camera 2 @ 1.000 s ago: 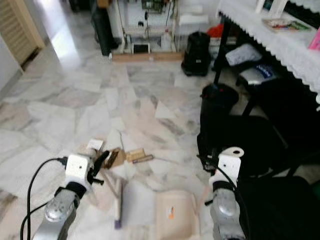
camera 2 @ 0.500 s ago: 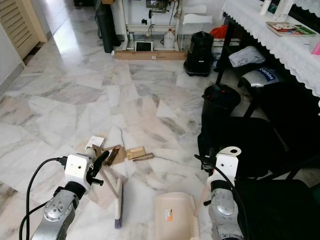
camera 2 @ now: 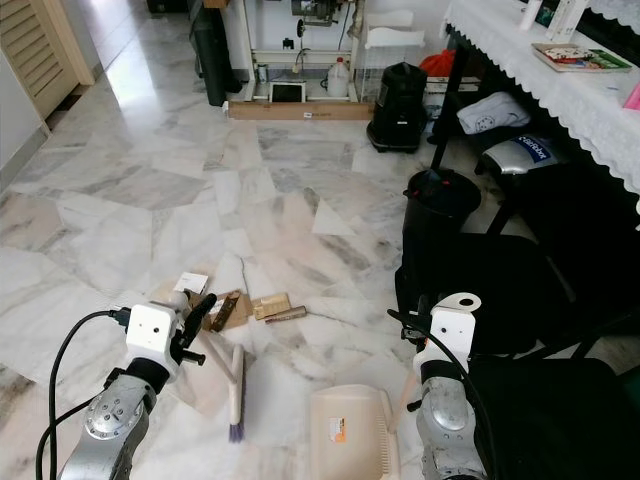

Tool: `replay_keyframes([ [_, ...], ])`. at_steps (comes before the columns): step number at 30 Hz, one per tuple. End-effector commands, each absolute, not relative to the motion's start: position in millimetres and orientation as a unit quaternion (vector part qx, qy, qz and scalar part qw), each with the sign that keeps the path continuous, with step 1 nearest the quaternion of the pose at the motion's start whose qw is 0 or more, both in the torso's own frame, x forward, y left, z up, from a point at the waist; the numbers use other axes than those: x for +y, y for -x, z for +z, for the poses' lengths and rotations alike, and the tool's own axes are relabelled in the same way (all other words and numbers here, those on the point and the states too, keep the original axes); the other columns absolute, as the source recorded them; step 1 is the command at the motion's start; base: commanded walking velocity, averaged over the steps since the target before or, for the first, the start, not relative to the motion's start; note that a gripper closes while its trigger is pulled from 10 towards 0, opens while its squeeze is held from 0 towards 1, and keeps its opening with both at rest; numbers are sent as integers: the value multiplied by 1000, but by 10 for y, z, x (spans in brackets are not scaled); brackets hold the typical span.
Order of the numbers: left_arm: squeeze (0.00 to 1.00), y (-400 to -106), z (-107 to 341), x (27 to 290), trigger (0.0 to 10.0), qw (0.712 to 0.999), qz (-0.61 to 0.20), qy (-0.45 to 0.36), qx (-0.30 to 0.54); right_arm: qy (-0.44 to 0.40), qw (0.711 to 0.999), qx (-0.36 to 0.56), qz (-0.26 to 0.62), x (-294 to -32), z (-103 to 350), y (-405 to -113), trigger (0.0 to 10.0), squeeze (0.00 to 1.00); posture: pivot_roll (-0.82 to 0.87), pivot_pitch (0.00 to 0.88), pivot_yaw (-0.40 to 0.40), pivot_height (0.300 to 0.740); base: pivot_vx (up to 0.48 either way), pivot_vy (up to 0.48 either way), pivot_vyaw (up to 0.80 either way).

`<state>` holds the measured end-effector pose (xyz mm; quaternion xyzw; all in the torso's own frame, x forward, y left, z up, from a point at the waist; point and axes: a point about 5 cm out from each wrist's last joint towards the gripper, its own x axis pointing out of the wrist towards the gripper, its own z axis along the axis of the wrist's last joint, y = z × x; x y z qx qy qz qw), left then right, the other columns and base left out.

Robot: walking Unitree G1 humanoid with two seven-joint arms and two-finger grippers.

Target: Sweep floor

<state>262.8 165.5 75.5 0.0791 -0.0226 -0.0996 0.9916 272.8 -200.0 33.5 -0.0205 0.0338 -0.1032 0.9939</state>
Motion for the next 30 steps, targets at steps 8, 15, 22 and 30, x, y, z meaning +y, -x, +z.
replay_keyframes([
  [8, 0, -2660, 912, 1654, 10000, 989, -100, -89, -63, 17, 994, 1, -104, -1998, 457, -2793, 10000, 0, -47, 40, -30, 740, 306, 0, 0],
  [15, 0, -2660, 912, 1650, 10000, 989, -99, -89, -63, 17, 994, 1, -103, -1996, 460, -2797, 10000, 0, -47, 40, -31, 740, 310, 0, 0],
  [22, 0, -2660, 916, 1640, 10000, 989, -101, -88, -64, 13, 994, -7, -104, -1995, 479, -2799, 10000, 0, -46, 39, -31, 740, 310, 0, 0],
  [30, 0, -2667, 947, 1632, 10000, 988, -101, -95, -74, 14, 995, -8, -101, -1992, 483, -2800, 10000, 0, -45, 40, -34, 740, 309, 0, 0],
])
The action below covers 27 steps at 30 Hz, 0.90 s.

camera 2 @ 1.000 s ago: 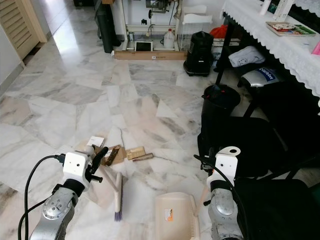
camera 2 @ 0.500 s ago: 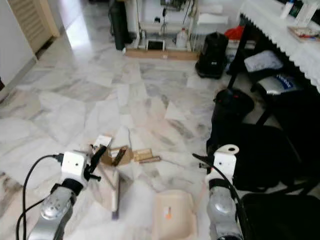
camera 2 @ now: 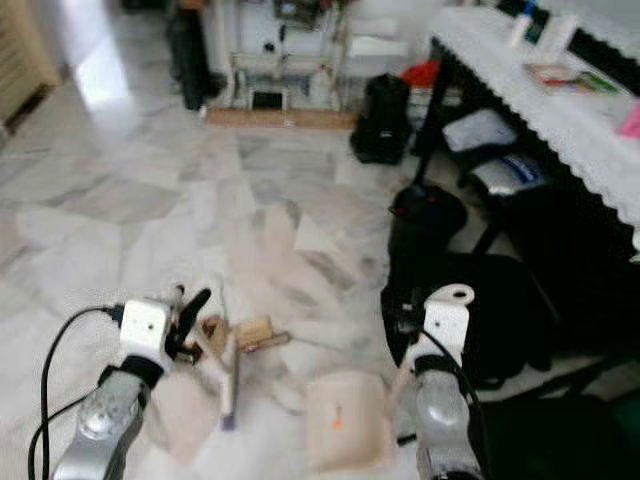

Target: Sweep floor

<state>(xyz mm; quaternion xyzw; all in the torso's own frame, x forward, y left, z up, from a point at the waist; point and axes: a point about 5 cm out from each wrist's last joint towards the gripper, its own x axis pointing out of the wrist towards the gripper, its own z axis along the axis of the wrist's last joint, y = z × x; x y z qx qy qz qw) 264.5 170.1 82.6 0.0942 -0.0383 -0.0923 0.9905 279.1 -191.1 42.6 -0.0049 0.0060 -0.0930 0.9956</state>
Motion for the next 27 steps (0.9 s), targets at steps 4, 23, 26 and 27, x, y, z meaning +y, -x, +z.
replay_keyframes([
  [4, 0, -2668, 955, 1633, 10000, 987, -99, -96, -77, 14, 995, -9, -101, -1990, 484, -2801, 10000, 0, -45, 39, -35, 740, 310, 0, 0],
  [23, 0, -2687, 1003, 1694, 10000, 987, -75, -106, -93, 13, 995, -10, -97, -1975, 483, -2806, 10000, 0, -41, 34, -35, 740, 310, 0, 0],
  [26, 0, -2686, 993, 1698, 10000, 987, -74, -107, -92, 12, 995, -10, -96, -1973, 481, -2807, 10000, 0, -41, 33, -35, 740, 310, 0, 0],
  [27, 0, -2686, 993, 1698, 10000, 987, -74, -107, -92, 12, 995, -10, -96, -1971, 479, -2808, 10000, 0, -41, 33, -35, 740, 311, 0, 0],
])
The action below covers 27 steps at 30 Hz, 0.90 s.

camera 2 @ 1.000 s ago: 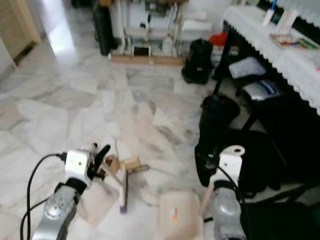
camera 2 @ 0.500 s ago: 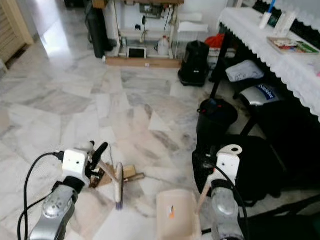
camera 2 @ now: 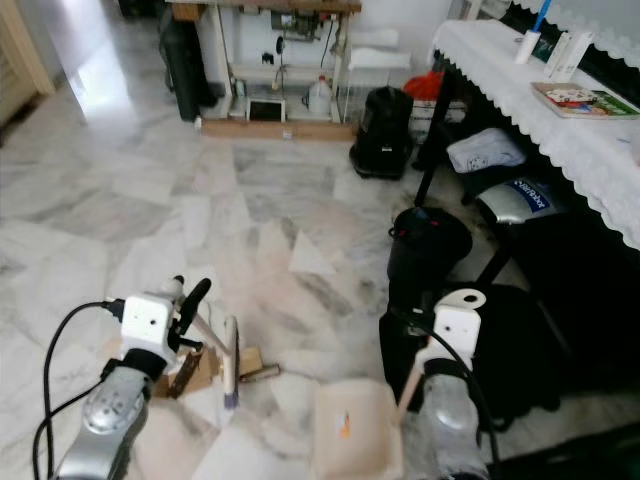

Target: Sweep floor

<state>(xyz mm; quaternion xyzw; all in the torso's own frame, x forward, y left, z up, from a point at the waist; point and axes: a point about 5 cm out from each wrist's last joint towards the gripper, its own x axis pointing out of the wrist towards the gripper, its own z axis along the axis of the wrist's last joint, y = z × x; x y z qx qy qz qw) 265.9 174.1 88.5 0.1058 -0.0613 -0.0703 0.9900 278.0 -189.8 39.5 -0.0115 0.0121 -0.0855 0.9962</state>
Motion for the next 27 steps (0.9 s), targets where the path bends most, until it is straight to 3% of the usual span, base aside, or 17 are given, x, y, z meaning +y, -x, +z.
replay_keyframes([
  [1, 0, -2686, 993, 1699, 10000, 987, -74, -107, -92, 12, 995, -9, -95, -1968, 478, -2808, 10000, 0, -41, 33, -35, 740, 311, 0, 0],
  [27, 0, -2686, 986, 1709, 10000, 988, -70, -106, -92, 11, 996, -5, -91, -1947, 465, -2812, 10000, 0, -41, 37, -36, 740, 285, 0, 0],
])
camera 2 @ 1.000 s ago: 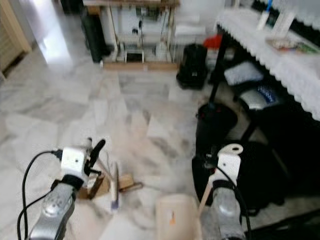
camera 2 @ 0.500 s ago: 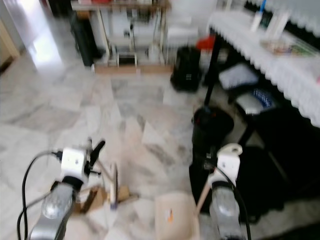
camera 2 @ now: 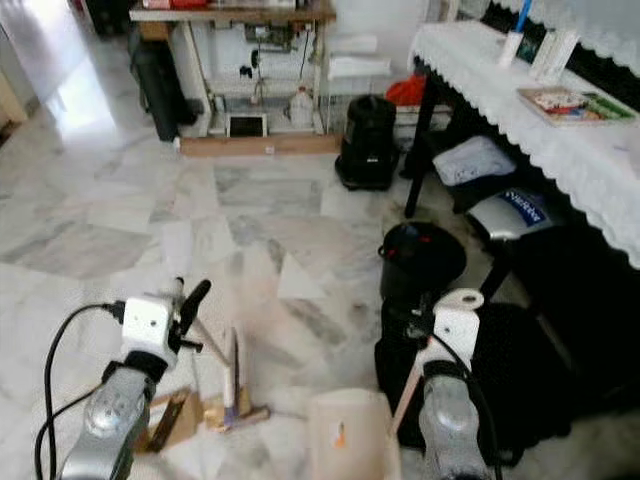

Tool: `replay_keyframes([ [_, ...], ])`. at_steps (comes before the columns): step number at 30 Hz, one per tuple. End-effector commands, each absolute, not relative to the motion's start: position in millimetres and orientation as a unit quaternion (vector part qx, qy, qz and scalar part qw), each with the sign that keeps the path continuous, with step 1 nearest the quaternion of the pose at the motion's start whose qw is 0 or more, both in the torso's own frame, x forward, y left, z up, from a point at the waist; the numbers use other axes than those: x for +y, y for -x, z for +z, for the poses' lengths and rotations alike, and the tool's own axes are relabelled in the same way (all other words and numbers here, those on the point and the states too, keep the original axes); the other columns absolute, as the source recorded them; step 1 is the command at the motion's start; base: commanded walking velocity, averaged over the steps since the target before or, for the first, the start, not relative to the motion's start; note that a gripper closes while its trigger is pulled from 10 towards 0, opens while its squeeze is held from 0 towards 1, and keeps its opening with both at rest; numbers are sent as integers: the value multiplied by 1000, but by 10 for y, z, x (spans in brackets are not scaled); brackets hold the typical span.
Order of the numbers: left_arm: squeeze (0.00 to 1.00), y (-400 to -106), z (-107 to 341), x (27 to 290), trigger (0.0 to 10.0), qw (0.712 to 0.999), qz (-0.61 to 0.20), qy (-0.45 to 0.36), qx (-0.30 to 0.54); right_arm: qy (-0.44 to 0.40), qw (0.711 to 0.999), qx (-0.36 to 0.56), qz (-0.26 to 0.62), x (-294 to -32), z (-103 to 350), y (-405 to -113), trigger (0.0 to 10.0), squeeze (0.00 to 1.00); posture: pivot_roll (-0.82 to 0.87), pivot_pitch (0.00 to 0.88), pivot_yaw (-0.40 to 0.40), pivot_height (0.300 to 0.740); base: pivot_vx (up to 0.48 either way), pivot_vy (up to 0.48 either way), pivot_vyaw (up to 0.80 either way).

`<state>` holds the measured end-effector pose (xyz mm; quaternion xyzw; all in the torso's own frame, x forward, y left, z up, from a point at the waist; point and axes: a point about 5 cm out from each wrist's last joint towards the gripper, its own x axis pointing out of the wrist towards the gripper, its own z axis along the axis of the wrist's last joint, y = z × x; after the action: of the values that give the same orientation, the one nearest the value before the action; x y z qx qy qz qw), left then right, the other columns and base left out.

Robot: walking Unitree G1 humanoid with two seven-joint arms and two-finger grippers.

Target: Sweep floor

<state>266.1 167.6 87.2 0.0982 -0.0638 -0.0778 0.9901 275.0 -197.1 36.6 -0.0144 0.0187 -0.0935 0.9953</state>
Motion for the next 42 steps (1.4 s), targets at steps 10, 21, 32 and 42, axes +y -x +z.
replay_keyframes([
  [10, 0, -2673, 928, 1749, 10000, 986, -78, -133, -71, 9, 996, -1, -88, -1937, 484, -2868, 10000, 0, -43, 47, -35, 740, 0, 0, 0],
  [21, 0, -2663, 778, 1836, 10000, 982, -75, -171, -23, -14, 994, 18, -106, -1989, 449, -2922, 10000, 0, -43, 50, -33, 740, 0, 0, 0],
  [32, 0, -2621, 691, 1752, 10000, 982, -113, -154, -1, -7, 993, 55, -101, -1955, 382, -3001, 10000, 0, -31, 53, -36, 740, 0, 0, 0],
  [42, 0, -2603, 656, 1691, 10000, 975, -160, -156, 13, 8, 991, 77, -113, -1990, 361, -3053, 10000, 0, -7, 57, -42, 740, 0, 0, 0],
])
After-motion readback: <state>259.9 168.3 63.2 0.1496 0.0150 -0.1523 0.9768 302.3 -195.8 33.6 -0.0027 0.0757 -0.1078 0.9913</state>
